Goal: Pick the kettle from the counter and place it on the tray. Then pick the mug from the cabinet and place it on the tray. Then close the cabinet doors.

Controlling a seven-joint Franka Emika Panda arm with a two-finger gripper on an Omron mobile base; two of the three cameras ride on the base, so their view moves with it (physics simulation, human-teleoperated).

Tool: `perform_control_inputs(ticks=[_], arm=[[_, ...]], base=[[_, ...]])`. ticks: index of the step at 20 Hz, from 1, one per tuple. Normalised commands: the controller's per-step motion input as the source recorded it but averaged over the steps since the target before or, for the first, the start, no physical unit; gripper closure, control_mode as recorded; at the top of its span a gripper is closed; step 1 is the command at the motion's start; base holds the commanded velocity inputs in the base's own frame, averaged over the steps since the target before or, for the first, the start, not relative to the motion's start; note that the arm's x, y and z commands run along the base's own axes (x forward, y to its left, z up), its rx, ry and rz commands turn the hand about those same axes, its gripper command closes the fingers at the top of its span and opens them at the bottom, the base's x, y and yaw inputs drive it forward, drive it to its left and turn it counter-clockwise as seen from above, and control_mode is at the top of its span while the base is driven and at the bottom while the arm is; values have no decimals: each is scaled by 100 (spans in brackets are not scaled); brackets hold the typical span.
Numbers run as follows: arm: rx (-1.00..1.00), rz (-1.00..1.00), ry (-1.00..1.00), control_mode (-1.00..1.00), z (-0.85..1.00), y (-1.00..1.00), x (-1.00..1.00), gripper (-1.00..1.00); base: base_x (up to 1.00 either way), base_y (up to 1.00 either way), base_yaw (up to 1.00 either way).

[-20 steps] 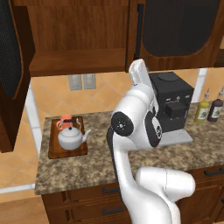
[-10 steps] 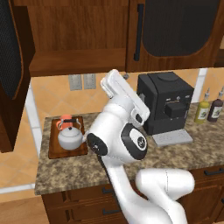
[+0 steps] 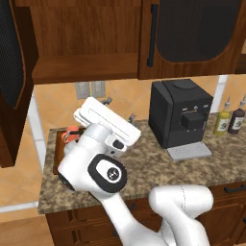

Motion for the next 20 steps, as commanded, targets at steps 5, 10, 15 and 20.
perform_control_inputs(ticks=[5, 10, 15, 20], arm=[[-23, -21, 8, -100, -9, 95, -15, -100], [-16, -22, 9, -100, -21, 91, -1, -100], [-11, -22, 7, -100, -25, 90, 0, -100], [-9, -19, 5, -100, -19, 91, 4, -100]], base=[[0, 0, 0], [0, 0, 0], [0, 0, 0], [0, 0, 0]])
